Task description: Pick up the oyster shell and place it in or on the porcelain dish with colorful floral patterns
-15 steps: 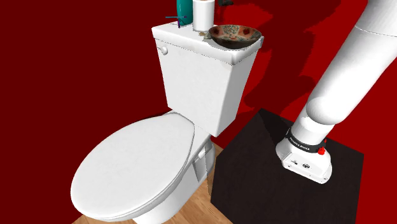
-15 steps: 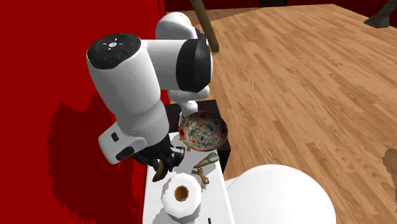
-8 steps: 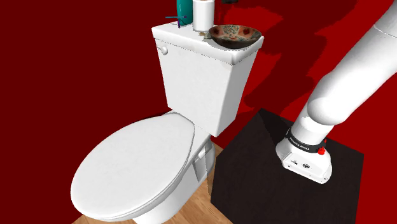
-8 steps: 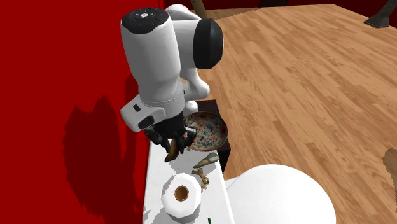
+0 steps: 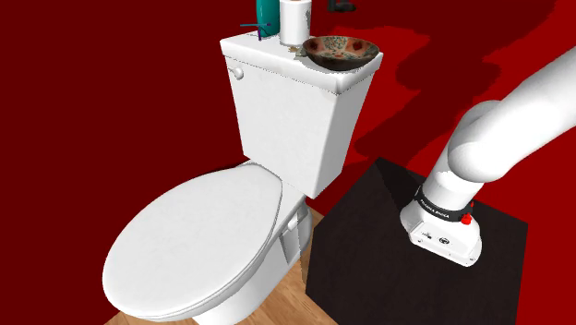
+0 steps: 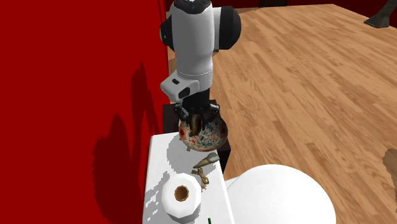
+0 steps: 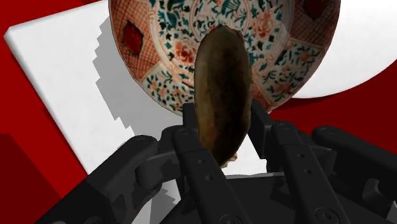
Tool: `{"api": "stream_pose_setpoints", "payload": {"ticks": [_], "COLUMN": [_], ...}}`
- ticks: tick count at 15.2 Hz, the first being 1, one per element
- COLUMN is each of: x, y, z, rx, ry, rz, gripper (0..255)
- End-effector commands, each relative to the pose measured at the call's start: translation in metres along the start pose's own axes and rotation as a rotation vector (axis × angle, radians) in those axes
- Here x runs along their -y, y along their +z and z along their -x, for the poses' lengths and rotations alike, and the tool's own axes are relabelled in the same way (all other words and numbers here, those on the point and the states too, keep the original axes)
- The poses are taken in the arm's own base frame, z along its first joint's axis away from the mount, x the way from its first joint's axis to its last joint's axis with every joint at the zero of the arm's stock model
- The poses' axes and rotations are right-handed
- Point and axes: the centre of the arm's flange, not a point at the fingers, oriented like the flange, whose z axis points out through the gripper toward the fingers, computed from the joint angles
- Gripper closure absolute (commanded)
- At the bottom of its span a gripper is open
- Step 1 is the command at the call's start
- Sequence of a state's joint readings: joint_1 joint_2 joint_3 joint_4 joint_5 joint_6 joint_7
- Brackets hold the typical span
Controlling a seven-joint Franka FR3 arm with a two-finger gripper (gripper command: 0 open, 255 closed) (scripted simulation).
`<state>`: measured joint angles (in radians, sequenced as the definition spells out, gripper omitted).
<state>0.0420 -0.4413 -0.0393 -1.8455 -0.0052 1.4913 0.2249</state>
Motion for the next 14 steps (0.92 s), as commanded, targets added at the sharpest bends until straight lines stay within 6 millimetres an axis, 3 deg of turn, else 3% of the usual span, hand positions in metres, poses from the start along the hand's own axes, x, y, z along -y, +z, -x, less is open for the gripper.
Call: {"api": "stream_pose_setpoints", "payload": {"ticks": [1, 3, 14], "x": [0.015, 0.024, 0.022], "y": [0.0, -0.001, 0.057], "z": [0.023, 0.037, 0.041], "rx": [0.0, 0.0, 0.0], "ry": [0.001, 0.001, 0.001], "rz": [0.001, 0.001, 0.001], "gripper": [255, 255, 255]}}
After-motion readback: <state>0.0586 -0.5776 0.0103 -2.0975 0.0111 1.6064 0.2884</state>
